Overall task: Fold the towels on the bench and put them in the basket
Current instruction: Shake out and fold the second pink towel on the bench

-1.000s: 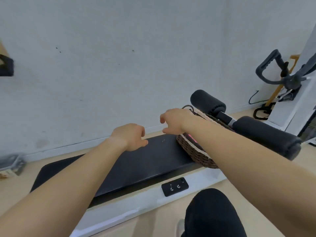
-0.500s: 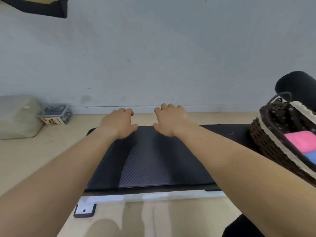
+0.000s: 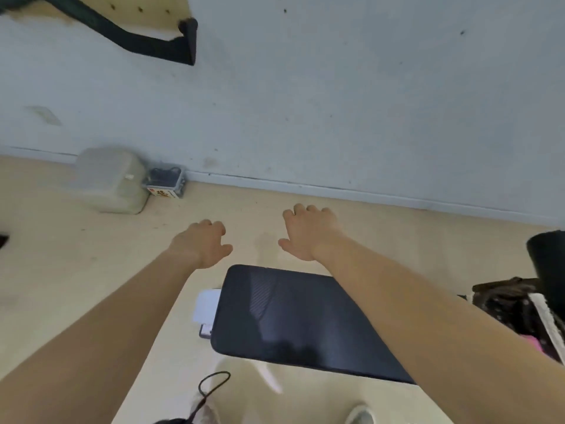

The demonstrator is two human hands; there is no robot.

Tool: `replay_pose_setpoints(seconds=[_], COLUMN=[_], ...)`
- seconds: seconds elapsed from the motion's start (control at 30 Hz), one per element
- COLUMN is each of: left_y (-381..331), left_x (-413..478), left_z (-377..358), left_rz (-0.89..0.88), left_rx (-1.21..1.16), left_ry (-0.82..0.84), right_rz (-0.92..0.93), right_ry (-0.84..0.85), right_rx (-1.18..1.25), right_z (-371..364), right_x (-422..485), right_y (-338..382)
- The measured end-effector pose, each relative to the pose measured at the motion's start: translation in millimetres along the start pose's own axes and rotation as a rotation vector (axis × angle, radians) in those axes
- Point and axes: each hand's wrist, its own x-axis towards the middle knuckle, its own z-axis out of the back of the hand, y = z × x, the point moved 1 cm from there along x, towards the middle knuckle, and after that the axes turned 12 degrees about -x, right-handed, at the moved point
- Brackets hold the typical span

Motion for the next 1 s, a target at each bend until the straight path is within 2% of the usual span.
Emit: replay_pose_setpoints(seconds=[0.2,0.37,0.53,0.73,1.0], left_y=[3,43,107,207,363], left_x=[-156,-262,-354,-447,-544], left_z=[152,224,259,268,316], left_rz=[0.145,0.253,0.412,0.609,0.726], left_rx=[-0.265,-0.343,-0.372,-0.425,-0.49], left_ry=[-0.051,-0.204,-0.316,-0.403,-0.454], right_rz=[0.064,0.213,0.396,0.61,0.669], right_ry=[0.037,-0.081,-0.134,-0.21,-0.225], right_rx=[0.102,0.088,0.023,-0.093,-0.014], right_z=[202,311,374,433,514], right_x=[-68,-100,-118,-124,-124], right_y=[6,61,148,281,460])
